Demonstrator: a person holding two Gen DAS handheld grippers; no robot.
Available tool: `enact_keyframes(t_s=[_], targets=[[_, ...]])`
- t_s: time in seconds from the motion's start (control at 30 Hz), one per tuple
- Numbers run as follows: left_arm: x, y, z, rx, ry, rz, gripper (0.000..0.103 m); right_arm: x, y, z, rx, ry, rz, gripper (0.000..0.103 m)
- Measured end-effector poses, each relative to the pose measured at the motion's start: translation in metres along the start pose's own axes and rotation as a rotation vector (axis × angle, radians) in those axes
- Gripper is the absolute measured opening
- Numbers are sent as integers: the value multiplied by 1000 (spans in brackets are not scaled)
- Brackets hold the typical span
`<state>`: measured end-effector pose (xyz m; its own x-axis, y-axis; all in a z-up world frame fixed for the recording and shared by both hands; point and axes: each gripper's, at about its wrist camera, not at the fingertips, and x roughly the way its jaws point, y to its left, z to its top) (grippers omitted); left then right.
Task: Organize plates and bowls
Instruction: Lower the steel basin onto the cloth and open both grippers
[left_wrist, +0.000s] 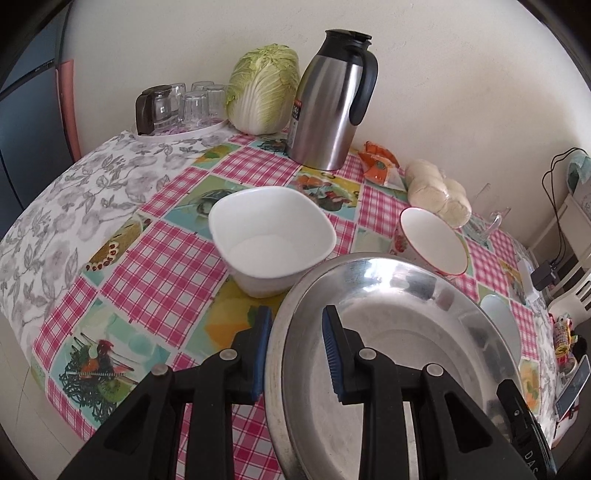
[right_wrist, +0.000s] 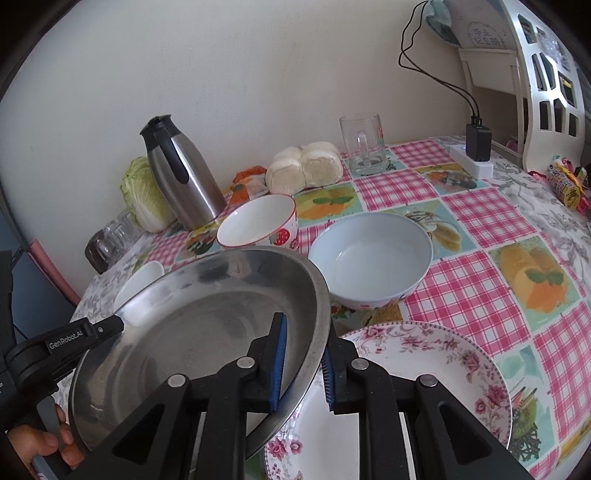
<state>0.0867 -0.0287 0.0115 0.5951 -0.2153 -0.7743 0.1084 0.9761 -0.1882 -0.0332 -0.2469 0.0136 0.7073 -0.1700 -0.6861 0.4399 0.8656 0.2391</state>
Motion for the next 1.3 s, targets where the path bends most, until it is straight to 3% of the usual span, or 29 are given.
enact_keyframes(t_s=[0.53,1.3], targets=[[32,1,-10,11,49,47,29,27,0,-14,-20,77,-33,20],[55,-2,-3,23,49,22,29,45,3,-13,-83,66,-85,20]])
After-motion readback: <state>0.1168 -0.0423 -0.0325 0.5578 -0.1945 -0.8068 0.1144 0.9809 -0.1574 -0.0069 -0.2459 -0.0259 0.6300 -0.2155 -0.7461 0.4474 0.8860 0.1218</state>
